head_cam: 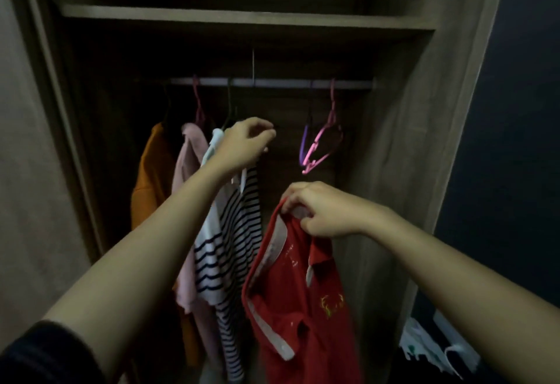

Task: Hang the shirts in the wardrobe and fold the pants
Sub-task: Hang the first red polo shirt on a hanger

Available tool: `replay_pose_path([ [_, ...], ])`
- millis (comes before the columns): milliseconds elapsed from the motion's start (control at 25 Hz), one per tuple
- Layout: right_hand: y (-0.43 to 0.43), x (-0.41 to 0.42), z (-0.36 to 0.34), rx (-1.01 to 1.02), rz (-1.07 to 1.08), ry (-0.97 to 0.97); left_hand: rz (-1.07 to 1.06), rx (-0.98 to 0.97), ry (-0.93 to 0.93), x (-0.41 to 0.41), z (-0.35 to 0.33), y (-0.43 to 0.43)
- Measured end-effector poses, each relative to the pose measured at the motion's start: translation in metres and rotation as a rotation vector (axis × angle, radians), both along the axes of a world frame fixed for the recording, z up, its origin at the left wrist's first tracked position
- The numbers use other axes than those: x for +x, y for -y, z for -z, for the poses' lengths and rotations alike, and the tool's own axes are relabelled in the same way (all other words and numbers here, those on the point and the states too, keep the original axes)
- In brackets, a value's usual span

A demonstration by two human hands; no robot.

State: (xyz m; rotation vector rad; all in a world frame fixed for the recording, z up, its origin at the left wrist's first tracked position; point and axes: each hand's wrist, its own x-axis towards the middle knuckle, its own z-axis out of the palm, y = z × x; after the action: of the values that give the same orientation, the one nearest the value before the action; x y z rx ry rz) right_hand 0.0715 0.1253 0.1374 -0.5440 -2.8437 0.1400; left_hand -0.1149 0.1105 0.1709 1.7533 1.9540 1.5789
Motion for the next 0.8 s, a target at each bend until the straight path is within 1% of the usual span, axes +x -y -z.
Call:
replay_pose_path([
  [40,-0.005,0.003,-0.002,0.003,-0.001,-0.008,0.009,-0.041,0.094,0.003,-0.007,-0.023],
  [80,-0.011,0.007,-0.004,0.008,0.002,-0.014,0.014,-0.081,0.146,0.005,-0.012,-0.048],
  [240,-0.040,0.014,-0.015,0.038,0.020,-0.005,-0.027,-0.227,0.146,0.010,-0.017,-0.125],
  [320,-0.053,0.014,-0.017,0.053,0.030,0.002,0.009,-0.273,0.202,0.022,-0.015,-0.143],
  [400,-0.063,0.017,-0.018,0.050,0.036,-0.011,-0.033,-0.240,0.201,0.032,-0.017,-0.155],
  [480,-0.070,0.020,-0.018,0.037,0.036,-0.034,-0.161,-0.177,0.134,0.034,-0.020,-0.163],
  [560,-0.074,0.021,-0.015,0.011,0.052,-0.055,-0.228,-0.150,0.087,0.033,-0.022,-0.160],
  [680,-0.077,0.018,-0.005,-0.021,0.067,-0.088,-0.268,-0.143,0.073,0.024,-0.018,-0.148],
  [800,-0.073,0.009,0.004,-0.049,0.079,-0.094,-0.351,-0.120,0.034,0.013,-0.005,-0.116],
])
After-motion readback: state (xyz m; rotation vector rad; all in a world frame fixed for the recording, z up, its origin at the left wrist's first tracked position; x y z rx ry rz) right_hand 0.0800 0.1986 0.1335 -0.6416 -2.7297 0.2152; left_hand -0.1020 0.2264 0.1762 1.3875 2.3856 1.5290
